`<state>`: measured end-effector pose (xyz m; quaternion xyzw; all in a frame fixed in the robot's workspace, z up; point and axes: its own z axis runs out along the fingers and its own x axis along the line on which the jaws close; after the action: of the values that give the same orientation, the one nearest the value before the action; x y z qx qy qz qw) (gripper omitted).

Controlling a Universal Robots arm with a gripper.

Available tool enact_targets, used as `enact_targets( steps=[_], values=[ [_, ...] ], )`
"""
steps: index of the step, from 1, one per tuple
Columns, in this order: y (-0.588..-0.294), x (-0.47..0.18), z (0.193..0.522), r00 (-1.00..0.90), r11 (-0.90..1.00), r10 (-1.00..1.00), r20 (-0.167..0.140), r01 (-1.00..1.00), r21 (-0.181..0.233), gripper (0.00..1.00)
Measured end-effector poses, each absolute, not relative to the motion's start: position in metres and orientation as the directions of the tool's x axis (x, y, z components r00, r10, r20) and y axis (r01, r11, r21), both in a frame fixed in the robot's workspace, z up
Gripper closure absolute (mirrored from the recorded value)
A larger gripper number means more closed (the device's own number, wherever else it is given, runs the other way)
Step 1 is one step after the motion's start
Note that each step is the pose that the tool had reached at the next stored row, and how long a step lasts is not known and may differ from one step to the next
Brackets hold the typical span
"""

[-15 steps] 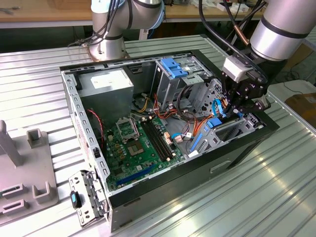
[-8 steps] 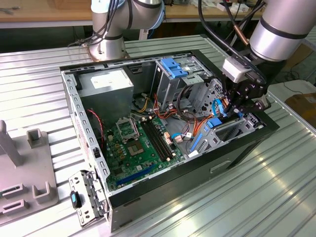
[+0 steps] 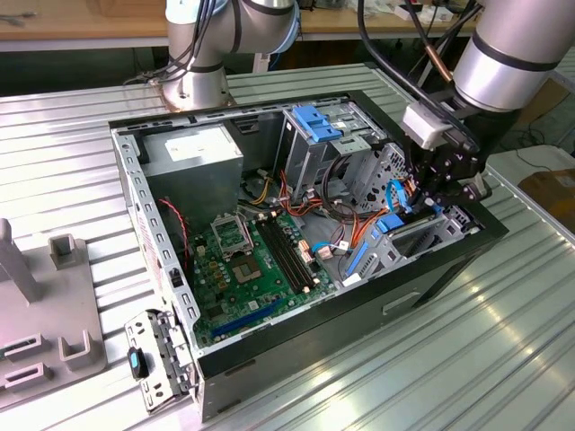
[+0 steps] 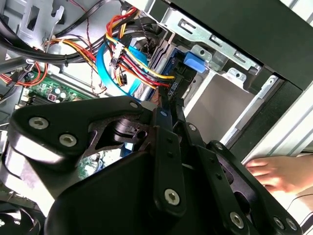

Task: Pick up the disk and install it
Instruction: 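Insert the first disk wire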

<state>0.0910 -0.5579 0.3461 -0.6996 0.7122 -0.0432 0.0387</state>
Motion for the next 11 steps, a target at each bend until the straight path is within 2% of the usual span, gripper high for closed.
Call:
enact_targets(
  steps=[11],
  values=[
    [-0.5566,0.0897,0.3453,-0.036,0.036,-0.999,0.005,-0.993,-0.116,0.84]
  ],
)
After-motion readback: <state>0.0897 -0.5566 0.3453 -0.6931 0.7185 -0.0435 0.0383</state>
